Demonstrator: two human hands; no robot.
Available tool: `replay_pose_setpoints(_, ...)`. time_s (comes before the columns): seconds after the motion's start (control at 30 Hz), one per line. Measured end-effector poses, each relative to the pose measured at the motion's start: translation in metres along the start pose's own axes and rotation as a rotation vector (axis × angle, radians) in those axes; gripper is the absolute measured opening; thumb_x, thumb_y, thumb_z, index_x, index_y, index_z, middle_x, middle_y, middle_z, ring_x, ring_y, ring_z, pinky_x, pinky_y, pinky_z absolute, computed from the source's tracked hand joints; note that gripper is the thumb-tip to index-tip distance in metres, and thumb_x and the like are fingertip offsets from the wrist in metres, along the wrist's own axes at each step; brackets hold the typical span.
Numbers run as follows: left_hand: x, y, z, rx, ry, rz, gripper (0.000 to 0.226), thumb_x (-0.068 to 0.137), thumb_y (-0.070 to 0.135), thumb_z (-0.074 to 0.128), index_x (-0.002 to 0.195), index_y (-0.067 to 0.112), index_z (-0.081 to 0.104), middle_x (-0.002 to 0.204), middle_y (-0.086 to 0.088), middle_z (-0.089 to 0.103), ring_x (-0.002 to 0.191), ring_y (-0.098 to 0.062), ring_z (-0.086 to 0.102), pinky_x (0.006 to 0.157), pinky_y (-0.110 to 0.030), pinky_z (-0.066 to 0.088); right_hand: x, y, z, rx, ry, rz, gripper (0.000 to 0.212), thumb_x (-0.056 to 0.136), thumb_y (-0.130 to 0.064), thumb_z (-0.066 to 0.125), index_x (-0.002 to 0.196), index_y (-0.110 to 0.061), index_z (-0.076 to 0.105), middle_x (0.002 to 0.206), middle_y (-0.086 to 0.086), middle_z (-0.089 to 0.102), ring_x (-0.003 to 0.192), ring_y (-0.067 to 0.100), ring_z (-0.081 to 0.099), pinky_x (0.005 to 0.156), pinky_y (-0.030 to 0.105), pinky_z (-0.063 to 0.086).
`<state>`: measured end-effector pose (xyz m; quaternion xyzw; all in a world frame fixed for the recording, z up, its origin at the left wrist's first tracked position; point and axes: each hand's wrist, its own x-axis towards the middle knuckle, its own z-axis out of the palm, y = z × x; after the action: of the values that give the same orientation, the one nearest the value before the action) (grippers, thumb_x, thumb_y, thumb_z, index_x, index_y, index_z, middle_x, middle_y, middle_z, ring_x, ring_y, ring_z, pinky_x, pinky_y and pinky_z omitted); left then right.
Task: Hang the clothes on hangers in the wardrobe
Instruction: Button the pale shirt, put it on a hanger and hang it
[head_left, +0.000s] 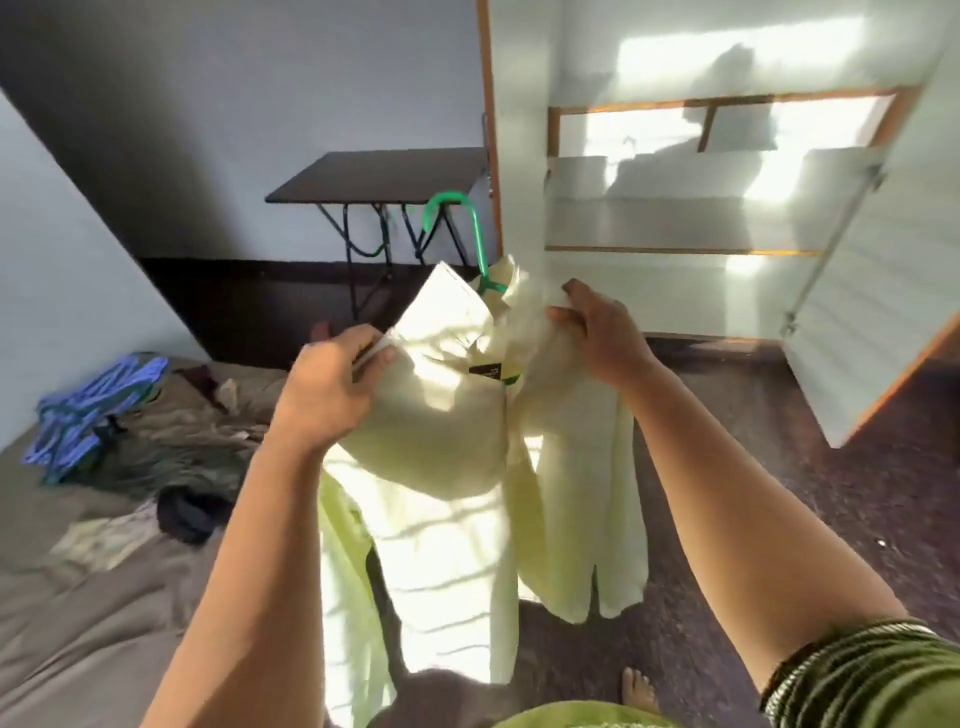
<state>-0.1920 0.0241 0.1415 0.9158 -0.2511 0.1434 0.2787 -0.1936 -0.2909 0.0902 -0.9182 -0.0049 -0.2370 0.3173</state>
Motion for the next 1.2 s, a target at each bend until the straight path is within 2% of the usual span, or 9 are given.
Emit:
replay_pose_setpoints(0.1, 0.065, 0.045, 0.046, -0.065, 0.000, 0.082, 0.015, 0.094, 0.027, 0.060, 0.087, 0.014, 0.062, 0.066, 0.000, 0.058, 0.063, -0.015, 0.051, 0.059, -0.019, 0.037, 0.036, 0.067, -0.041, -0.026, 0.077, 0.029, 0.029, 0.099, -0.033, 0.049, 0.112, -0.008, 0.053, 0.103, 0.016, 0.062, 0.095, 0.034, 0.058, 0.080, 0.035, 0.043)
replay_pose_setpoints(0.23, 0.156, 0.098, 0.096, -0.065, 0.046, 0.180, 0.014, 0.095, 0.026, 0.060, 0.087, 0.015, 0.062, 0.069, -0.004, 0.061, 0.071, -0.029, 0.060, 0.061, -0.027, 0.035, 0.096, 0.141, -0.100, -0.095, 0.162, 0.011, 0.027, 0.098, -0.024, 0.051, 0.113, -0.001, 0.055, 0.103, 0.021, 0.056, 0.100, 0.036, 0.052, 0.083, 0.031, 0.035)
replay_pose_setpoints(0.33, 0.219, 0.134, 0.128, -0.063, 0.083, 0.164, 0.022, 0.096, 0.033, 0.057, 0.100, 0.013, 0.064, 0.085, -0.010, 0.069, 0.086, -0.031, 0.065, 0.071, -0.032, 0.044, 0.141, 0.181, -0.145, -0.176, 0.237, 0.006, 0.031, 0.096, -0.019, 0.055, 0.119, 0.001, 0.056, 0.109, 0.024, 0.052, 0.104, 0.038, 0.051, 0.092, 0.035, 0.036)
replay_pose_setpoints(0.5, 0.308, 0.174, 0.170, -0.065, 0.182, 0.232, 0.028, 0.097, 0.038, 0.051, 0.091, 0.012, 0.057, 0.074, -0.007, 0.061, 0.078, -0.037, 0.062, 0.067, -0.040, 0.048, 0.224, 0.226, -0.199, -0.239, 0.289, -0.044, 0.033, 0.091, -0.018, 0.057, 0.120, -0.001, 0.058, 0.106, 0.025, 0.054, 0.104, 0.040, 0.052, 0.094, 0.039, 0.038)
replay_pose_setpoints(0.63, 0.391, 0.199, 0.194, -0.015, 0.239, 0.219, 0.024, 0.097, 0.032, 0.054, 0.093, 0.009, 0.057, 0.078, -0.018, 0.063, 0.080, -0.042, 0.061, 0.065, -0.040, 0.045, 0.300, 0.265, -0.222, -0.320, 0.365, -0.139, 0.031, 0.091, -0.014, 0.057, 0.120, -0.002, 0.057, 0.101, 0.023, 0.056, 0.096, 0.040, 0.054, 0.090, 0.041, 0.040)
replay_pose_setpoints(0.77, 0.493, 0.219, 0.208, 0.097, 0.344, 0.231, 0.025, 0.098, 0.036, 0.048, 0.098, 0.012, 0.055, 0.088, -0.018, 0.064, 0.088, -0.042, 0.060, 0.068, -0.041, 0.046, 0.399, 0.298, -0.243, -0.406, 0.431, -0.146, 0.027, 0.094, -0.013, 0.056, 0.119, -0.003, 0.056, 0.097, 0.023, 0.053, 0.089, 0.041, 0.054, 0.083, 0.046, 0.045)
replay_pose_setpoints(0.9, 0.612, 0.232, 0.207, 0.198, 0.460, 0.233, 0.027, 0.099, 0.038, 0.043, 0.103, 0.014, 0.056, 0.094, -0.017, 0.064, 0.090, -0.039, 0.060, 0.066, -0.036, 0.039, 0.520, 0.316, -0.270, -0.406, 0.454, -0.149, 0.026, 0.097, -0.016, 0.049, 0.122, -0.009, 0.053, 0.102, 0.019, 0.051, 0.096, 0.036, 0.054, 0.084, 0.040, 0.045)
replay_pose_setpoints(1.03, 0.743, 0.251, 0.184, 0.315, 0.581, 0.293, 0.024, 0.099, 0.034, 0.043, 0.102, 0.014, 0.057, 0.094, -0.016, 0.065, 0.086, -0.039, 0.062, 0.063, -0.036, 0.040, 0.649, 0.326, -0.307, -0.383, 0.503, -0.152, 0.024, 0.100, -0.021, 0.043, 0.121, -0.014, 0.051, 0.104, 0.016, 0.049, 0.099, 0.032, 0.052, 0.084, 0.037, 0.044)
replay_pose_setpoints(1.2, 0.894, 0.272, 0.164, 0.459, 0.742, 0.355, 0.028, 0.100, 0.033, 0.038, 0.103, 0.013, 0.058, 0.094, -0.012, 0.067, 0.084, -0.036, 0.062, 0.059, -0.031, 0.033, 0.790, 0.346, -0.340, -0.421, 0.613, -0.196, 0.023, 0.102, -0.023, 0.038, 0.119, -0.010, 0.049, 0.094, 0.014, 0.046, 0.089, 0.034, 0.056, 0.075, 0.036, 0.047)
